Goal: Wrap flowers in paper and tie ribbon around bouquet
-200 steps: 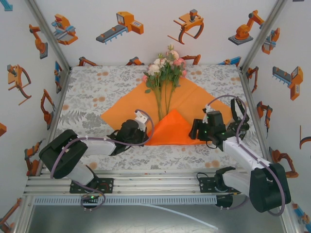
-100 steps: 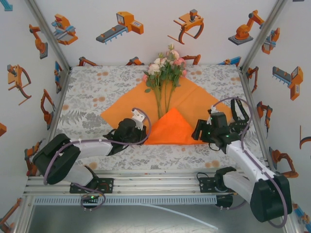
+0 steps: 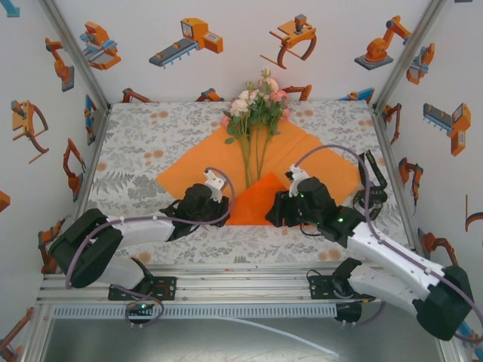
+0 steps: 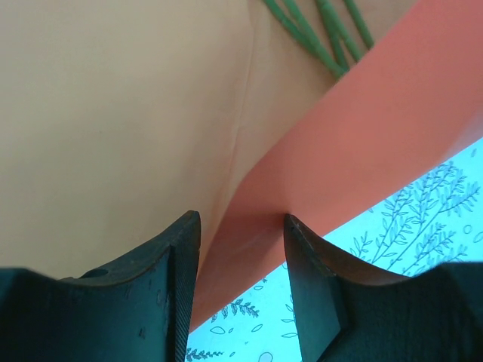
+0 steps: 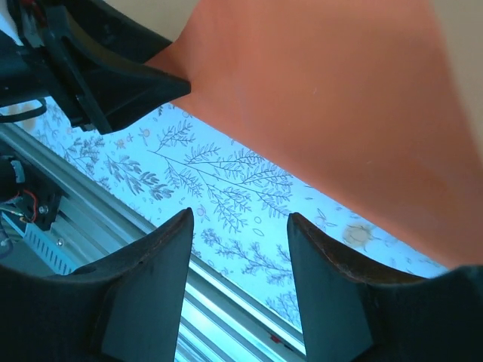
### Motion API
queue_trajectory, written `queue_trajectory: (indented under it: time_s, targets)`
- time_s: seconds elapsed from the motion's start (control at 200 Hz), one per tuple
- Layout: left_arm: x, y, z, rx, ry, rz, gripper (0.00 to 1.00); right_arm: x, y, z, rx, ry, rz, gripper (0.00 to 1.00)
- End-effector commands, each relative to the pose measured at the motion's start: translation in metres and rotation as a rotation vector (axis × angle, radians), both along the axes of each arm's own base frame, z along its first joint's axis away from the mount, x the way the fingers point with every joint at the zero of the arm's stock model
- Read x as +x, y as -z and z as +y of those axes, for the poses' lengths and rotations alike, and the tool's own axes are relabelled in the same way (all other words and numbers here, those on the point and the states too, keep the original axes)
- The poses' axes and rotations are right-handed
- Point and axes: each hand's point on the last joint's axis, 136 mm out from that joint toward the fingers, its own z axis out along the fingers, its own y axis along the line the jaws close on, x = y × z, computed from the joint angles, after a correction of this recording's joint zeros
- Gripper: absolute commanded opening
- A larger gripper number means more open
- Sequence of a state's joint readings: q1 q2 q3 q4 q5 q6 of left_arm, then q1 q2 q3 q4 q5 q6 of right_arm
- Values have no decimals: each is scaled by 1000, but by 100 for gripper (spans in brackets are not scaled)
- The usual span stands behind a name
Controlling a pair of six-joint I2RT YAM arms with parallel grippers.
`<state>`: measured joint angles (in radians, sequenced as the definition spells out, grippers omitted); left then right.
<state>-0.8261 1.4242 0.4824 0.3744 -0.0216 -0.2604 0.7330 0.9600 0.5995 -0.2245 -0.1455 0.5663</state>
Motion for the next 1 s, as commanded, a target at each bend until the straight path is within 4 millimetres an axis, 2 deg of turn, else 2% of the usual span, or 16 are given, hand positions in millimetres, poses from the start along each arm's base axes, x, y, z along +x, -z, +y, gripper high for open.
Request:
queue_trajectory:
  time_s: [0.0, 0.1, 0.21, 0.31, 0.411, 0.491, 0.551, 0.636, 0.701, 0.766, 0.821, 0.906, 0.996]
  targets:
    - [8, -9, -13, -51, -8, -5, 48, 15, 16, 22, 45, 8, 22, 52]
    - [14, -3, -7, -24, -58, 3, 44, 28, 38, 26, -21, 25, 37, 52]
    - [17, 1, 5, 5, -123, 6, 43, 42, 57, 14, -140, 76, 18, 52]
    - [14, -5, 8, -6, -128, 7, 43, 48, 71, 7, -211, 93, 5, 52]
    - [10, -23, 17, -22, -155, 2, 46, 52, 89, -3, -281, 124, 10, 52]
    - [1, -49, 22, -71, -160, -22, 47, 54, 99, -12, -340, 149, 9, 52]
    - [-10, -69, 17, -116, -118, -45, 48, 56, 104, -20, -379, 171, 10, 52]
    - [-31, -93, -3, -170, -12, -77, 49, 57, 105, -23, -392, 182, 6, 55]
    - [-43, -97, -22, -187, 61, -70, 49, 59, 104, -24, -397, 189, 0, 56]
    - [-48, -89, -40, -171, 104, -53, 48, 60, 102, -24, -399, 197, -4, 56]
    - [-48, -74, -52, -118, 122, -55, 49, 60, 97, -25, -398, 199, -6, 57]
    - [-34, -52, -52, -16, 65, -79, 50, 56, 81, -25, -377, 172, -24, 65]
    - [-27, -54, -52, -13, 62, -116, 61, 46, 61, -27, -261, 73, 5, 78]
